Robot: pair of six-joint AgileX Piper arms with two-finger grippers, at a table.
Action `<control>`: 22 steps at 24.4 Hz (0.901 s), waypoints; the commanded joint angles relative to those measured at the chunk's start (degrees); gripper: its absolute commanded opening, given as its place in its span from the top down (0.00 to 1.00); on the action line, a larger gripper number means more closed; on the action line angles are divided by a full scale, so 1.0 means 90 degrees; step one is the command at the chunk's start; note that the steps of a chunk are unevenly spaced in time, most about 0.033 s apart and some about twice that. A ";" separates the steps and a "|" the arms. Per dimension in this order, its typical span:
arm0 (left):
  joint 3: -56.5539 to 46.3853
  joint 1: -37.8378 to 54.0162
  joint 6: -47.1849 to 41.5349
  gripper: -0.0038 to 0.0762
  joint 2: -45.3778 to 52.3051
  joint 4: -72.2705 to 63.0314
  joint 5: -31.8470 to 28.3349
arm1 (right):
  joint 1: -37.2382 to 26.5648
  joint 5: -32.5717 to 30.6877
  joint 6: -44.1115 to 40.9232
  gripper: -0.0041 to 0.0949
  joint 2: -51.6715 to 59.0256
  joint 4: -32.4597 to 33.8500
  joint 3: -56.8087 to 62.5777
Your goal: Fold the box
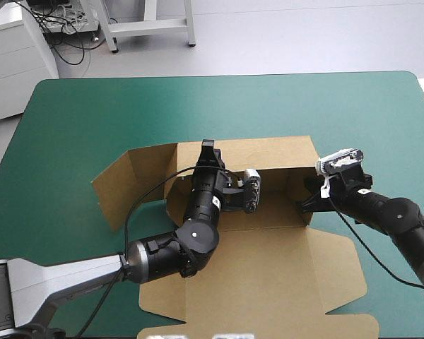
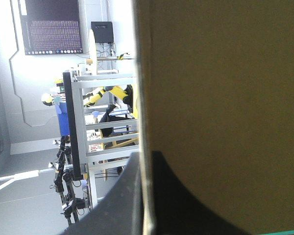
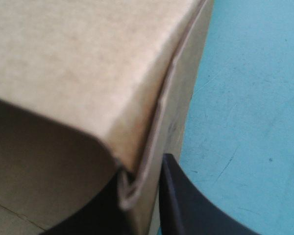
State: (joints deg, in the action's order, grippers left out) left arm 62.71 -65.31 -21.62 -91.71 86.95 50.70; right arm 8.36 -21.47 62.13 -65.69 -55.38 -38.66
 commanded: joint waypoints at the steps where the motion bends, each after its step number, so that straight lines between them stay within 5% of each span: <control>1: 0.0133 -0.0061 -0.0031 0.99 0.0229 0.0257 -0.0150 | 0.0087 -0.0212 0.0084 0.96 0.0138 -0.0393 -0.0215; 7: 0.0133 -0.0061 -0.0031 0.91 0.0229 0.0295 -0.0149 | 0.0087 -0.0212 0.0084 0.96 0.0138 -0.0393 -0.0215; 11: 0.0133 -0.0061 -0.0142 0.45 0.0229 0.0472 -0.0138 | 0.0087 -0.0212 0.0084 0.96 0.0128 -0.0393 -0.0215; 14: 0.0133 -0.0061 -0.0268 0.26 0.0229 0.0834 -0.0152 | 0.0087 -0.0212 0.0084 0.96 0.0128 -0.0393 -0.0215; 22: 0.0133 -0.0613 -0.0281 0.27 0.0229 0.0990 0.0656 | 0.0087 0.0739 -0.0014 0.96 -0.0101 -0.0719 -0.0396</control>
State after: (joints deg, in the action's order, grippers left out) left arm 62.43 -68.68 -23.11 -91.76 92.92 51.91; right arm 9.00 -16.28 62.19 -66.68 -58.76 -38.94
